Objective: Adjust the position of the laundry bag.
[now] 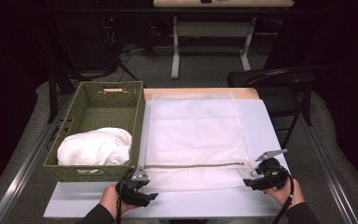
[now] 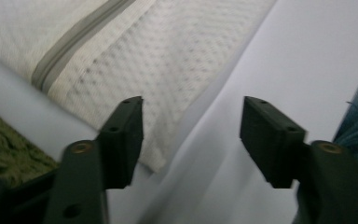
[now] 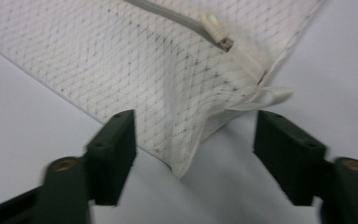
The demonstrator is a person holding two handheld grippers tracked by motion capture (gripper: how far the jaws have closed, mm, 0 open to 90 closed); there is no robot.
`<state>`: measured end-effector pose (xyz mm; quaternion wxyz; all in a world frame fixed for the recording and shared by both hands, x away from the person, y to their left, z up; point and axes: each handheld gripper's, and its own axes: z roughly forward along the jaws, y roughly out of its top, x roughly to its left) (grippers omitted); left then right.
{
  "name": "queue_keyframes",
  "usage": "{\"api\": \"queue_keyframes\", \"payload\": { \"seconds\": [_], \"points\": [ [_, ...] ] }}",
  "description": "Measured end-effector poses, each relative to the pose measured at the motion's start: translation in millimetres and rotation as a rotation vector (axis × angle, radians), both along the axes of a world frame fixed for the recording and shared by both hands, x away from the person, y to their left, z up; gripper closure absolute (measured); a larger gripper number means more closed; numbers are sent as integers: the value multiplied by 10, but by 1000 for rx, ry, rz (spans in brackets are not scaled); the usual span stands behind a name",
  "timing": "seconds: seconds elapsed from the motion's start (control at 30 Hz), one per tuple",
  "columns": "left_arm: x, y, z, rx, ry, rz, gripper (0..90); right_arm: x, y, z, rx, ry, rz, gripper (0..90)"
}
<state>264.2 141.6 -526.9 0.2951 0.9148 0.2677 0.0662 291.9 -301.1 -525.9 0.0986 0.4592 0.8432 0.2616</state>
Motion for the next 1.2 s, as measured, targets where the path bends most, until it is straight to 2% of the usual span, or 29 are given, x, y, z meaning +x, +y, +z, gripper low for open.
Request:
{"api": "queue_keyframes", "payload": {
  "seconds": [0.07,0.1,0.17,0.23,0.3,0.37,0.43,0.57,0.67,0.73,0.9,1.2],
  "points": [
    [-15,-12,45,-13,-9,-16,279,-26,-20,67,3,-21,-8,146],
    [-29,-24,79,-25,-25,-22,256,-35,-29,94,4,-28,-7,140],
    [-33,-47,126,-49,-27,-37,203,-63,-30,171,-1,-49,-12,111],
    [-36,-88,163,-54,-43,-48,165,-75,-15,223,-10,-55,-14,81],
    [-26,-131,189,-61,-59,-58,156,-92,11,276,-10,-74,-9,70],
    [-5,-177,214,-72,-62,-72,139,-92,49,338,-12,-70,8,17],
    [28,-221,236,-83,-68,-74,125,-96,92,431,-2,-81,24,0],
    [101,-306,275,-86,-87,-79,67,-103,181,565,27,-120,35,0],
    [148,-350,291,-93,-95,-77,23,-88,174,519,35,-139,25,0],
    [170,-368,291,-96,-102,-76,0,-67,130,448,38,-125,7,0],
    [154,-364,276,-105,-99,-68,0,-64,17,393,64,-124,-35,0],
    [137,-374,234,-88,-91,-72,0,-40,-51,348,71,-108,-46,0]
  ]
}}
